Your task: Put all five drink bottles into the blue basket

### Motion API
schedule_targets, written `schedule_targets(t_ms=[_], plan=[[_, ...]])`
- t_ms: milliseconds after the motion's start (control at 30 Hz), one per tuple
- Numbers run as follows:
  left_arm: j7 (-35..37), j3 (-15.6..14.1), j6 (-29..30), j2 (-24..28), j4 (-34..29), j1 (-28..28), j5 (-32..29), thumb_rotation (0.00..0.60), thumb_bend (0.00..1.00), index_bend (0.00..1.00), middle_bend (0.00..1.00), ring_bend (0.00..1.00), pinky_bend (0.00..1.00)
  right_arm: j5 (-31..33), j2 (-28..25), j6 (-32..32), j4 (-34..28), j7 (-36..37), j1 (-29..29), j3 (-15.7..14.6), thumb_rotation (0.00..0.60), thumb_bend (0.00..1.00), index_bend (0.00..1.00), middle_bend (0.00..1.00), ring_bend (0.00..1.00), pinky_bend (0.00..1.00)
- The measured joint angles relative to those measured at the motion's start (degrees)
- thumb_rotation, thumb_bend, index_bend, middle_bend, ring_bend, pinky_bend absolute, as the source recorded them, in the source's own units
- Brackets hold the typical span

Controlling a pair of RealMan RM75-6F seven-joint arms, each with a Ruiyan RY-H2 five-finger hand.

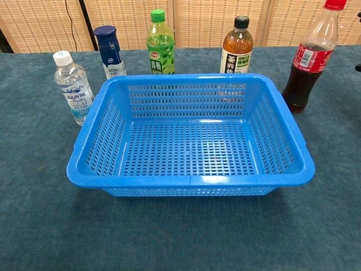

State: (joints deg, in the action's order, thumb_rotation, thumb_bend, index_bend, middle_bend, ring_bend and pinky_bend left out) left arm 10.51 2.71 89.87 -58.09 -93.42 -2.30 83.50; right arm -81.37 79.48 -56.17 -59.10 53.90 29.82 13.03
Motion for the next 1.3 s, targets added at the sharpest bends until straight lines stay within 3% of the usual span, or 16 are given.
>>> schedule_targets(t_ms=[233, 700, 767, 900, 1000, 1100, 1300], plan=[[0.05, 0.47, -0.99, 0.04, 0.06, 0.34, -1.32, 0.600, 0.00, 0.00, 0.00, 0.00, 0.00, 1.78, 2.79, 4.08, 0.45, 2.93, 3.32, 1.10, 0.600, 0.00, 0.00, 0.00, 0.00, 0.00], [-1.42, 1.29, -3.38, -0.11, -0.23, 1.37, -3.78, 0.600, 0.00, 0.00, 0.00, 0.00, 0.00, 4.03, 7.19, 6.93, 1.52, 1.77, 7.88, 2.84, 0.600, 0.00, 0.00, 0.01, 0.00, 0.02], [-1.73, 1.34, -3.71, -0.18, -0.31, 1.52, -4.02, 0.600, 0.00, 0.00, 0.00, 0.00, 0.00, 4.41, 7.73, 7.24, 1.79, 1.08, 8.35, 3.04, 0.600, 0.00, 0.03, 0.09, 0.06, 0.10], [-2.07, 1.52, -3.93, -0.23, -0.53, 1.65, -4.47, 0.600, 0.00, 0.00, 0.00, 0.00, 0.00, 5.82, 9.30, 7.46, 3.13, -1.68, 9.07, 3.70, 0.600, 0.01, 0.35, 0.44, 0.37, 0.43], [-2.01, 1.65, -4.06, -0.17, -0.63, 1.67, -4.81, 0.600, 0.00, 0.00, 0.00, 0.00, 0.00, 7.85, 11.20, 6.80, 4.38, -4.09, 9.41, 4.81, 0.600, 0.16, 0.50, 0.58, 0.50, 0.58], [-2.06, 1.67, -4.22, -0.11, -0.67, 1.71, -4.92, 0.600, 0.00, 0.00, 0.00, 0.00, 0.00, 8.53, 12.32, 4.95, 5.14, -5.64, 9.31, 5.39, 0.600, 0.30, 0.54, 0.62, 0.55, 0.63], [-1.43, 1.63, -4.04, 0.01, -0.65, 1.58, -4.70, 0.600, 0.00, 0.00, 0.00, 0.00, 0.00, 7.66, 12.75, 0.44, 5.09, -6.83, 8.09, 5.40, 0.600, 0.34, 0.55, 0.63, 0.56, 0.64]])
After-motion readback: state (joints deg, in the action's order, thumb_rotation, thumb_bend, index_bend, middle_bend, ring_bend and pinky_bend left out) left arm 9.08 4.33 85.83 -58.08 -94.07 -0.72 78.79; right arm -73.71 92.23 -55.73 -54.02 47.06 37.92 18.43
